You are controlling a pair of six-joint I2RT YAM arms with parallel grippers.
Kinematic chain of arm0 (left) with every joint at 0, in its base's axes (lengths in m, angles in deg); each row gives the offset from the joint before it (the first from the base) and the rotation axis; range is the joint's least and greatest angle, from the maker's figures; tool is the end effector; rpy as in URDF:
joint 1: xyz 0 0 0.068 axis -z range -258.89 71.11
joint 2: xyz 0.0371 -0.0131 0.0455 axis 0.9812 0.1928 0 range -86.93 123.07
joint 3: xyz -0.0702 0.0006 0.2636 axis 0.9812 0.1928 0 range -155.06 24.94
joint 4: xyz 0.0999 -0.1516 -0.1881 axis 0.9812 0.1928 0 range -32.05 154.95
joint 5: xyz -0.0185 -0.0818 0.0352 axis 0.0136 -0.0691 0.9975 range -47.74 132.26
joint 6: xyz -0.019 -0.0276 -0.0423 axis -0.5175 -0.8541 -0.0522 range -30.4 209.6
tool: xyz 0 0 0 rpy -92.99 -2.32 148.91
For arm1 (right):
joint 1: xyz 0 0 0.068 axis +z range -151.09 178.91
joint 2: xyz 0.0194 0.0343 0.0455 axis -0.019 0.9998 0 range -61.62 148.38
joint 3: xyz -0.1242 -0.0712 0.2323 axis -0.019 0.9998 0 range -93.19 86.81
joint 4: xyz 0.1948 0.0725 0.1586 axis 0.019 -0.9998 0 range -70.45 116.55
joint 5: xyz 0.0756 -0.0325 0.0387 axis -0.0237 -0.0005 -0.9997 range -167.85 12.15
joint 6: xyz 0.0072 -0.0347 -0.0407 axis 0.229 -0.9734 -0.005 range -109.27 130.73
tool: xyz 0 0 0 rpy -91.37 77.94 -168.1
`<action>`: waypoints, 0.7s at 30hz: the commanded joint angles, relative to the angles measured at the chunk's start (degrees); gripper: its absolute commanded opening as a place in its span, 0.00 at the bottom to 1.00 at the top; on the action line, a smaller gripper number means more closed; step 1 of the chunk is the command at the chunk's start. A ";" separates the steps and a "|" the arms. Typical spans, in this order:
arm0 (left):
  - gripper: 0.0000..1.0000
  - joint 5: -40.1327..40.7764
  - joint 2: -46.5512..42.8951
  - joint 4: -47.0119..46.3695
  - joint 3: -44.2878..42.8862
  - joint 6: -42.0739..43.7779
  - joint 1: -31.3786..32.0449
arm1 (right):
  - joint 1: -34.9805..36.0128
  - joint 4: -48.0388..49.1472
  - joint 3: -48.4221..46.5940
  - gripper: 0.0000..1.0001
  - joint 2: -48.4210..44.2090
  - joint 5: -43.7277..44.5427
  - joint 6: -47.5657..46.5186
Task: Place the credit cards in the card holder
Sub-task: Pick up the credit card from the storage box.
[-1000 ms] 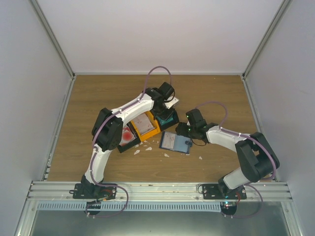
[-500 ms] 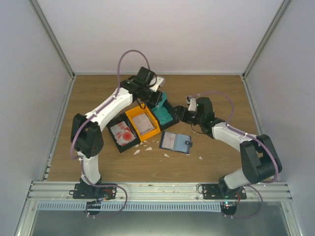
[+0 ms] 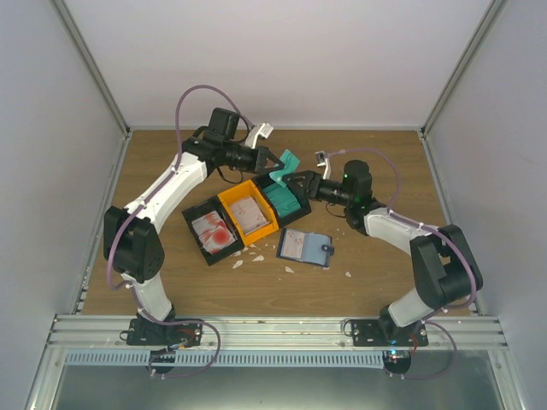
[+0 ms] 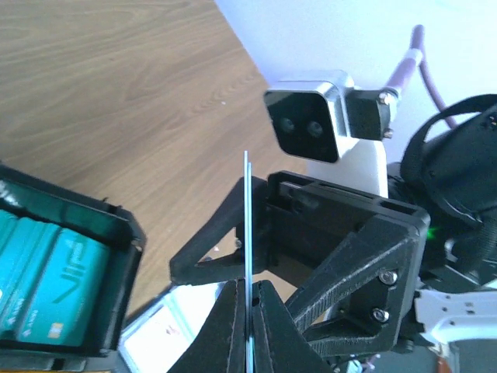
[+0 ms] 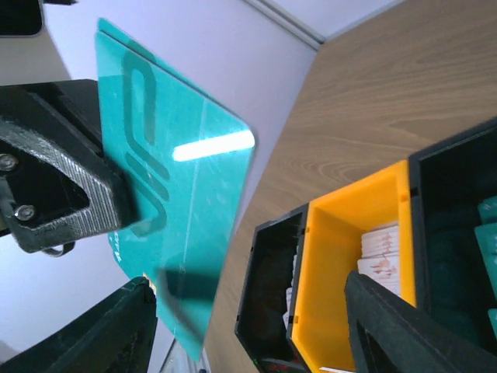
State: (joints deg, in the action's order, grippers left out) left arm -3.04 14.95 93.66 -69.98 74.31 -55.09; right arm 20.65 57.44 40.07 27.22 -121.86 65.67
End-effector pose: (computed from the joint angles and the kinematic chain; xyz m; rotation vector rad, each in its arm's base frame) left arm 0.3536 -0.1836 0.3345 0.5961 2.2863 -1.2547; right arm 0.3015 0.1468 0.2383 -0.0622 2.0213 1.5861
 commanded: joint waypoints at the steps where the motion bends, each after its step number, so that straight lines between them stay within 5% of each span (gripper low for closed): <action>1: 0.00 -7.67 -2.33 -4.84 1.31 -1.99 -0.60 | -0.22 7.34 -1.93 0.64 1.38 -4.16 3.16; 8: 0.03 -11.20 -3.33 -6.54 2.58 -3.34 -1.48 | -0.35 9.46 -2.31 0.25 2.67 -3.94 5.10; 13: 0.14 -12.07 -4.72 -7.11 3.59 -3.61 -2.65 | -0.60 7.84 -2.44 0.02 2.52 -3.09 4.44; 21: 0.18 -12.87 -6.03 -7.30 5.74 -3.35 -4.54 | -1.25 11.89 -0.97 0.01 2.06 -4.38 5.90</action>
State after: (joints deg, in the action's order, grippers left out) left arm -11.28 13.10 88.54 -65.28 71.32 -58.77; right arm 20.80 67.32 38.21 28.88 -127.96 70.65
